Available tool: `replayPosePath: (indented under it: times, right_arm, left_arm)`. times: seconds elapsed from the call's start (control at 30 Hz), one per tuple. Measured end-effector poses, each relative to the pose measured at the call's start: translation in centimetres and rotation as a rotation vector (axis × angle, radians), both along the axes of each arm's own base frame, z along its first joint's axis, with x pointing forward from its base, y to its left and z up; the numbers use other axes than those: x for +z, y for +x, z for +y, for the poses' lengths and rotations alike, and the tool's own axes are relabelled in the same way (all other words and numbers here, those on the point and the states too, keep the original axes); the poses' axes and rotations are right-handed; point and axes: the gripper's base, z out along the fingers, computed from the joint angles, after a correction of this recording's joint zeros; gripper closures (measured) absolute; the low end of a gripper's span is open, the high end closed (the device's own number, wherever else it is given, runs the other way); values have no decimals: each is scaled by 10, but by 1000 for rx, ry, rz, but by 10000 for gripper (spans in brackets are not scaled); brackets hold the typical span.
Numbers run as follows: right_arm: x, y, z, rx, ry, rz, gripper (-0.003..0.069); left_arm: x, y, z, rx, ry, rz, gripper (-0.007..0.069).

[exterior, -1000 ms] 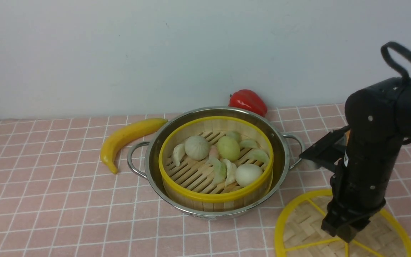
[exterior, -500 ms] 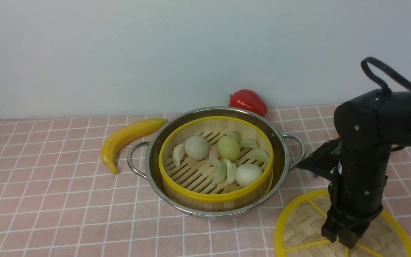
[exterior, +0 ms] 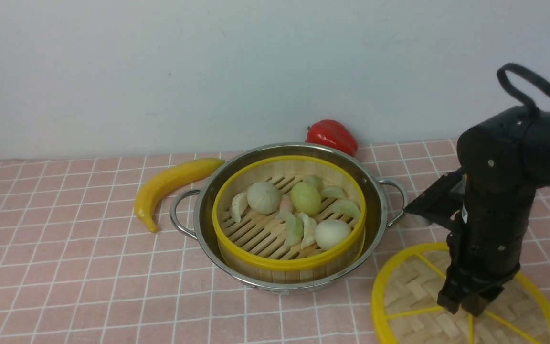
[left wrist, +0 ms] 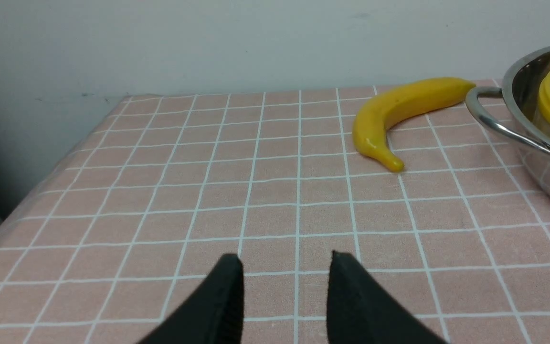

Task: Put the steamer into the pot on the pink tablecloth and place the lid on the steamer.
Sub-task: 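Move the gripper down to the bamboo steamer lid and grasp its center knob, then place the bamboo steamer lid onto the steamer basket in the pot with the right gripper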

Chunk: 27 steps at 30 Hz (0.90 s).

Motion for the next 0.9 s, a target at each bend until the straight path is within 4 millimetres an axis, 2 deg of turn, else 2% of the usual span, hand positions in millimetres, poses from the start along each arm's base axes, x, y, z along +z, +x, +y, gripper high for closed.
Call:
replayPosePath:
  times: [0.37,0.67,0.77,0.9]
  right_arm:
    - [46,-15,-3,-52,98,-117,512]
    - [94,-37,-13,-58,184,-259,512]
    - [103,-42,-15,-57,198,-286,512]
    - [104,-42,-15,-33,197,-289,512]
  left_arm:
    - [0,0,0,0,-1,0,382]
    - [0,0,0,0,-1,0,382]
    - [0,0,0,0,-1,0,382]
    - [0,0,0,0,-1,0,382]
